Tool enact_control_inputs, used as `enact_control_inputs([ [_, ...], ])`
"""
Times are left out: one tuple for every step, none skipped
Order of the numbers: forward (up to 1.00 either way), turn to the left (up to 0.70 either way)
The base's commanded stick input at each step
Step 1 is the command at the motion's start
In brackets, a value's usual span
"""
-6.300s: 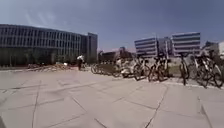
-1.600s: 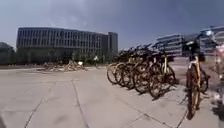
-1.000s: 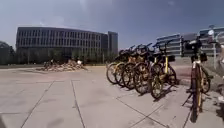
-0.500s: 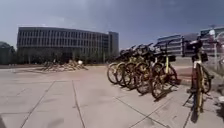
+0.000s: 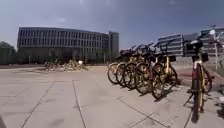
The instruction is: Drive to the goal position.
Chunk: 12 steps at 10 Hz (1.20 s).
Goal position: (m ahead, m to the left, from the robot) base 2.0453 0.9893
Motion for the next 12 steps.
enact_control_inputs([
  [0.0,0.7],
  [0.0,0.7],
  [0.0,0.7],
  [0.0,0.7],
  [0.0,0.7],
  [0.0,0.7],
  [0.0,0.7],
  [0.0,0.7],
  [0.0,0.7],
  [0.0,0.7],
  [0.0,0.7],
  [0.0,0.7],
])
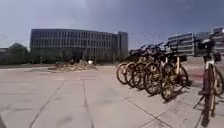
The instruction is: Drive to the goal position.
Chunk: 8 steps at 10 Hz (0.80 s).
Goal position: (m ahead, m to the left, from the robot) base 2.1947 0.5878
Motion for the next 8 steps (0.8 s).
enact_control_inputs([
  [0.0,0.7],
  [0.0,0.7],
  [0.0,0.7],
  [0.0,0.7],
  [0.0,0.7],
  [0.0,0.7],
  [0.0,0.7],
  [0.0,0.7],
])
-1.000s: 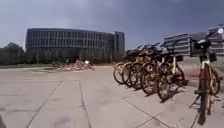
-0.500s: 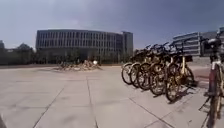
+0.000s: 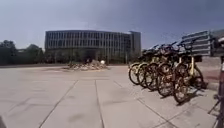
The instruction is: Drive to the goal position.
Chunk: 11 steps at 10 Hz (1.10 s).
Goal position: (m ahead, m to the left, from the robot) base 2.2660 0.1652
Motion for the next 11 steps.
enact_control_inputs([
  [0.0,0.43],
  [0.0,0.04],
  [0.0,0.0],
  [0.0,0.0],
  [0.0,0.0],
  [0.0,0.0],
  [0.0,0.0],
  [0.0,0.0],
  [0.0,0.0],
  [0.0,0.0],
  [0.0,0.0],
])
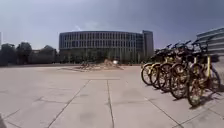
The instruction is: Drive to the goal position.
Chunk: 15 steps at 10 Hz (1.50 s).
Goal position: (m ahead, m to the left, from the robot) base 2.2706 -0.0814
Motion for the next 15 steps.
enact_control_inputs([
  [0.06,0.0],
  [0.6,0.0],
  [0.7,0.0],
  [0.7,0.0],
  [0.7,0.0],
  [0.7,0.0],
  [0.7,0.0],
  [0.7,0.0],
  [0.7,0.0],
  [0.7,0.0],
  [0.7,0.0],
  [0.7,0.0],
  [0.7,0.0],
  [0.7,0.0],
  [0.7,0.0],
])
